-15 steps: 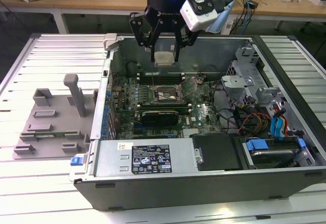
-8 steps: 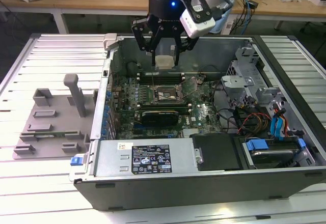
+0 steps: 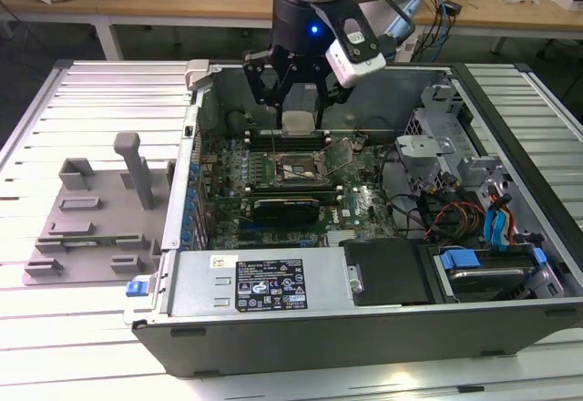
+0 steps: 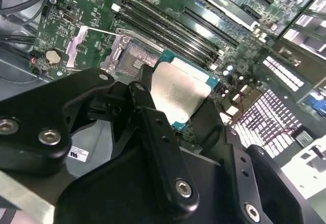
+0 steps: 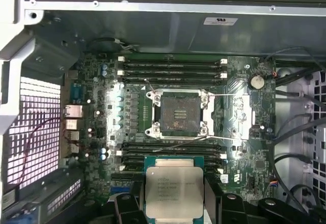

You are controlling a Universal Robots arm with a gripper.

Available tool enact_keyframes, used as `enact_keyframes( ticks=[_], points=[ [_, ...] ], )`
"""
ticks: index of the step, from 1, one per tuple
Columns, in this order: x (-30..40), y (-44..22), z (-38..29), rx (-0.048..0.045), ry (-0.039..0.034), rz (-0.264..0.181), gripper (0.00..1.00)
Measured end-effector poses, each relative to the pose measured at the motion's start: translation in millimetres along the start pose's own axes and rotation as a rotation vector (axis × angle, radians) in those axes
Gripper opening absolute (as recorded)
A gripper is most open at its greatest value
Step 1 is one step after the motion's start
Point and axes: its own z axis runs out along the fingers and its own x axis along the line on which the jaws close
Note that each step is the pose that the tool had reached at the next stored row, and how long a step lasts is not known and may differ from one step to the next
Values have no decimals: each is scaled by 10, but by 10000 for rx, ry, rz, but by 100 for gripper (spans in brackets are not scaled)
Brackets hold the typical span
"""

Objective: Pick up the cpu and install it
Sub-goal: 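Pick up the cpu and move it towards the insertion slot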

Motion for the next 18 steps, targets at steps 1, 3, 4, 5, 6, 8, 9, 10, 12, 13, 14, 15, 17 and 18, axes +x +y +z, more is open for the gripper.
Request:
enact_keyframes(
  ticks=[1,3,4,5,6,8,9,10,12,13,14,15,17,18],
  points=[
    [-15,13,27,1,12,0,55],
    [-53,45,102,0,38,1,55],
    [-67,57,130,0,46,1,55],
    [-88,77,169,-1,54,2,55],
    [-107,97,203,-2,60,2,55],
    [-147,130,259,-1,74,2,55],
    [-155,140,273,-1,77,2,55],
    [-167,159,299,-1,82,4,55],
    [-185,191,373,-1,87,1,55],
    [-185,199,400,-1,87,3,55],
    [-185,203,417,-1,87,3,55],
    [-186,215,449,1,88,3,55],
    [-187,260,513,-2,83,-11,55],
    [-188,281,546,2,67,-27,55]
  ],
)
